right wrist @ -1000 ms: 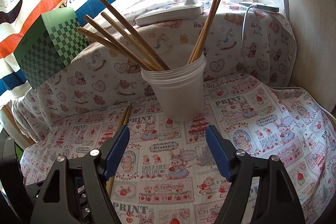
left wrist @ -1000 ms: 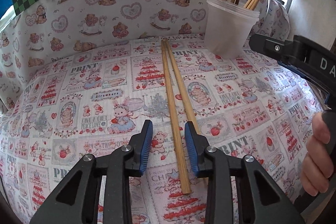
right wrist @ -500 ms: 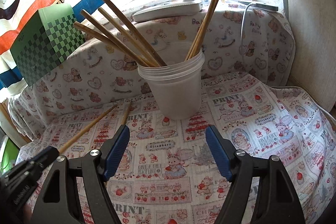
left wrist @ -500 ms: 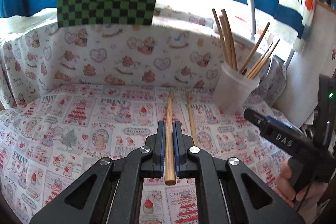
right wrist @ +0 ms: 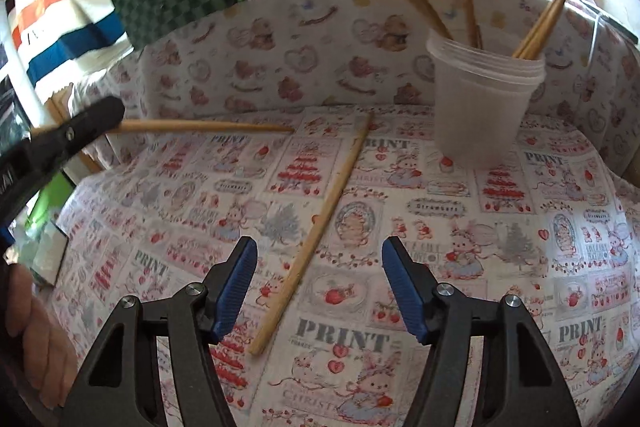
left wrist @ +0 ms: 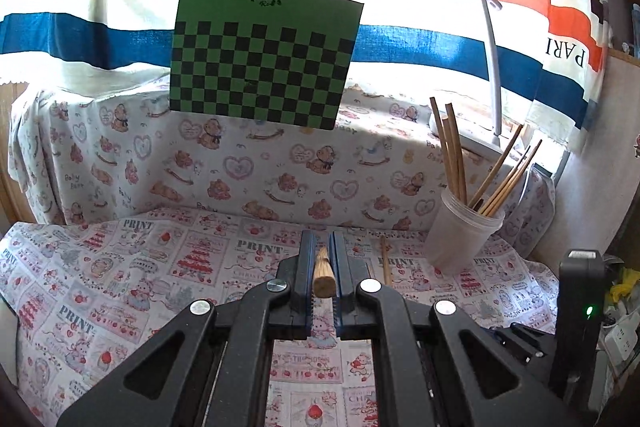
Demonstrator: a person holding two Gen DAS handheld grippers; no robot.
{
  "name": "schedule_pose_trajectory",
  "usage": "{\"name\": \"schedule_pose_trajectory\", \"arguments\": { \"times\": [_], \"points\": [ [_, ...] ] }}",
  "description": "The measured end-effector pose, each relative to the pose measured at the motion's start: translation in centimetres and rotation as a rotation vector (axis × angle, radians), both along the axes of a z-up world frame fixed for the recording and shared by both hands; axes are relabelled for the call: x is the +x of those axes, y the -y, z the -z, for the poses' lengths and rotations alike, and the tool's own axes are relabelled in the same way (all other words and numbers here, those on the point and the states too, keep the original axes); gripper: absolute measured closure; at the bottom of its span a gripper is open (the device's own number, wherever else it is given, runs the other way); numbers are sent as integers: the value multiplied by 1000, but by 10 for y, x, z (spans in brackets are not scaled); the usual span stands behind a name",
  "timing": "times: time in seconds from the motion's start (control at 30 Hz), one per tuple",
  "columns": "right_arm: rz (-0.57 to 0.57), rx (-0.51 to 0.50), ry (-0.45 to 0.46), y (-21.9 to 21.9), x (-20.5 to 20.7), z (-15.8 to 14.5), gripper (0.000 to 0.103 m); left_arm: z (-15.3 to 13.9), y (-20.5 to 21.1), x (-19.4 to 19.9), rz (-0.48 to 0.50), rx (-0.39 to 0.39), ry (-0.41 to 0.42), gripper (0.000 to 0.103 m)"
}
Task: Organize utensils
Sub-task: 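Grasp the last bamboo chopstick with the right tool while the left tool holds its chopstick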
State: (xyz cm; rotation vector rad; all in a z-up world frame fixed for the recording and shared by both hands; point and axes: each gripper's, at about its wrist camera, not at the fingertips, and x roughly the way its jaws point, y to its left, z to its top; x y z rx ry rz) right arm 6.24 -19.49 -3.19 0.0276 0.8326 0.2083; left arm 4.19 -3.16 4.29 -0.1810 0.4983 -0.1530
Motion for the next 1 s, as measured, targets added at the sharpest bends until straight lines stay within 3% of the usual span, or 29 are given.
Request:
{"name": "schedule_pose_trajectory", "arguments": {
  "times": [0.3,0.43,0.53,0.63,0.73,0.83,1.0],
  "points": [
    [-40,-160,-44,-35,-7,25,42,0,-11,1,-53,-27,5,97],
    [-36,-160,-41,-38,-10,28,48,0,-12,2,-57,-29,0,97],
    [-1,-169,-34,-36,-11,28,66,2,-12,3,-59,-26,-5,97],
    [24,-181,-30,-32,-11,26,92,3,-11,3,-61,-24,-8,97],
    [51,-171,-26,-24,-10,22,94,3,-11,3,-63,-26,-7,97],
    [93,-139,43,-14,-14,10,95,3,-12,3,-65,-33,-5,97],
    [179,-99,286,2,-37,-25,95,1,-15,2,-55,-50,3,97]
  ]
}}
